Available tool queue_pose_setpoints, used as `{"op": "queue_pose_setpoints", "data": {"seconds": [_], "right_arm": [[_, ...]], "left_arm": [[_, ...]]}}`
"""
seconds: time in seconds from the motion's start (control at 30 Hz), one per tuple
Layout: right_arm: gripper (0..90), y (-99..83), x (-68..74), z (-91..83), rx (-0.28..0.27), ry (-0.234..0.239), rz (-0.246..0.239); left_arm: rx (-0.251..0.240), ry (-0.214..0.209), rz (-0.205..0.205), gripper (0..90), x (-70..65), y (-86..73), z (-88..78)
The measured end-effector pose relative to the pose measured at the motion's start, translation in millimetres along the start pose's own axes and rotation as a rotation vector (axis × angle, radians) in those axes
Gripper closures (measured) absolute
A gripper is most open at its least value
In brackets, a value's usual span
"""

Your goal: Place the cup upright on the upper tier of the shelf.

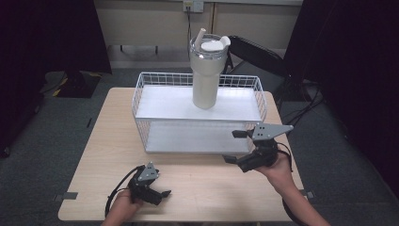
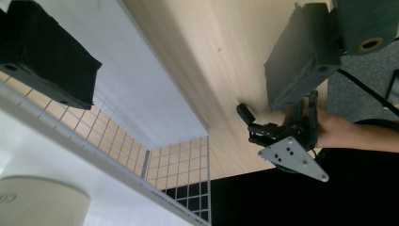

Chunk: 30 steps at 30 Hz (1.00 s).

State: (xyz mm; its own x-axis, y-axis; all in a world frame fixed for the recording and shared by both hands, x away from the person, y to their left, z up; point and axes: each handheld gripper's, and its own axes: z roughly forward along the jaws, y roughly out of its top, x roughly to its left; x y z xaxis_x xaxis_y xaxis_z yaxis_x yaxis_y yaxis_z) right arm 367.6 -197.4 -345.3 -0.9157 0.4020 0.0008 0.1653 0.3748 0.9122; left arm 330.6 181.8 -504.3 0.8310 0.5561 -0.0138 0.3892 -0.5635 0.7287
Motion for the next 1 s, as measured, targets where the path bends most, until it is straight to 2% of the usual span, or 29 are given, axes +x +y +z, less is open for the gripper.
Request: {"op": "queue_pose_setpoints", "data": {"seconds": [0.43, 0.67, 0.8, 1.0], "right_arm": [[9.1, -48.0, 4.7, 14.8, 0.029, 0.024, 0.044], [9.1, -78.8, 8.5, 27.9, 0.090, 0.014, 0.033], [9.0, -97.2, 7.4, 33.9, 0.123, 0.011, 0.050], [9.0, -115.5, 8.0, 38.1, 0.165, 0.000, 0.048]], "left_arm": [[0.000, 0.000, 0.000, 8.6, 0.0, 0.0, 0.0], [0.000, 0.000, -0.001, 8.6, 0.0, 0.0, 0.0], [0.000, 0.000, 0.000, 8.6, 0.0, 0.0, 0.0], [0.000, 0.000, 0.000, 8.6, 0.0, 0.0, 0.0]]}}
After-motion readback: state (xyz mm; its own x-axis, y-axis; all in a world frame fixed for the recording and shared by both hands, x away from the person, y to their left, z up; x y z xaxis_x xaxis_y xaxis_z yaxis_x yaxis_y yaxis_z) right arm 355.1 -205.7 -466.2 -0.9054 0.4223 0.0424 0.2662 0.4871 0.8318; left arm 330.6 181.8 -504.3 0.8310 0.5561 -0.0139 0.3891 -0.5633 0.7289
